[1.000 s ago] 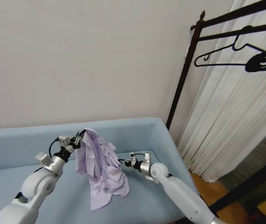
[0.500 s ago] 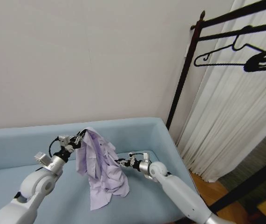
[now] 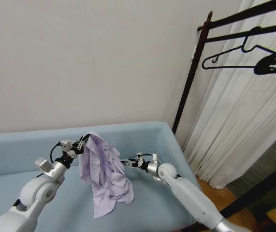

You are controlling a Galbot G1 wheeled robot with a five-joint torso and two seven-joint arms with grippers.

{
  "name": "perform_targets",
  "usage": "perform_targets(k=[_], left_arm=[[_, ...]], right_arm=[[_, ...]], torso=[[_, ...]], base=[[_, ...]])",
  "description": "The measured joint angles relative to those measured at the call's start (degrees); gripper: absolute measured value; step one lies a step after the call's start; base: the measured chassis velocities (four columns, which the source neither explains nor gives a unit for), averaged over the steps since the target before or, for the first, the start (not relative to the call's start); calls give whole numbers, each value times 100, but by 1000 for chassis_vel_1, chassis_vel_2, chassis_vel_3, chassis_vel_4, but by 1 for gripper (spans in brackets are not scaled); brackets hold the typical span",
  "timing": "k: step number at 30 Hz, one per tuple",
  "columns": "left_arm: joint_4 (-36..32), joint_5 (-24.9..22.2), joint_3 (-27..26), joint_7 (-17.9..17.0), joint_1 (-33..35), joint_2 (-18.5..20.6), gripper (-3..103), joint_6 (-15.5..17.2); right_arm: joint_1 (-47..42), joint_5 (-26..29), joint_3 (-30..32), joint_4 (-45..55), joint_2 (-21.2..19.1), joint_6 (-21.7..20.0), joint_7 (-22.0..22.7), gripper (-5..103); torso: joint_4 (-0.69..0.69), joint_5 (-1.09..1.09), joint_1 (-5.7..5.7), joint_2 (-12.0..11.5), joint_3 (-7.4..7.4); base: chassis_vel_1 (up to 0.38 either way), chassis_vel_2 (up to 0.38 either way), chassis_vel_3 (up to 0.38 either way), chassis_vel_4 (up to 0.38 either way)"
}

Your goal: Pick up the clothes from the sofa and hang them on the clothes hanger.

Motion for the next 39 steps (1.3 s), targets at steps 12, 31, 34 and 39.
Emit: perform_targets(k=[12, 31, 34, 39], left_arm=[[-16, -53, 5, 51, -12, 15, 3, 21], [9, -82, 51, 58, -99, -12, 3, 24], [33, -86, 57, 59, -120, -12, 3, 24], [75, -87, 79, 60, -154, -16, 3, 24]], right_arm=[[-181, -113, -21, -119, 158, 11, -168, 95], [-359, -156, 31, -124, 305, 67, -137, 54], [-356, -159, 5, -103, 294, 70, -142, 43], [-335, -157, -39, -70, 299, 69, -154, 21]], torso=[[-1, 0, 0, -1, 0], [-1, 0, 0, 0, 0], [-1, 0, 0, -1, 0], [-1, 0, 0, 0, 0]], base=[[0, 0, 0, 0], [0, 0, 0, 0], [0, 0, 0, 0], [0, 0, 0, 0]])
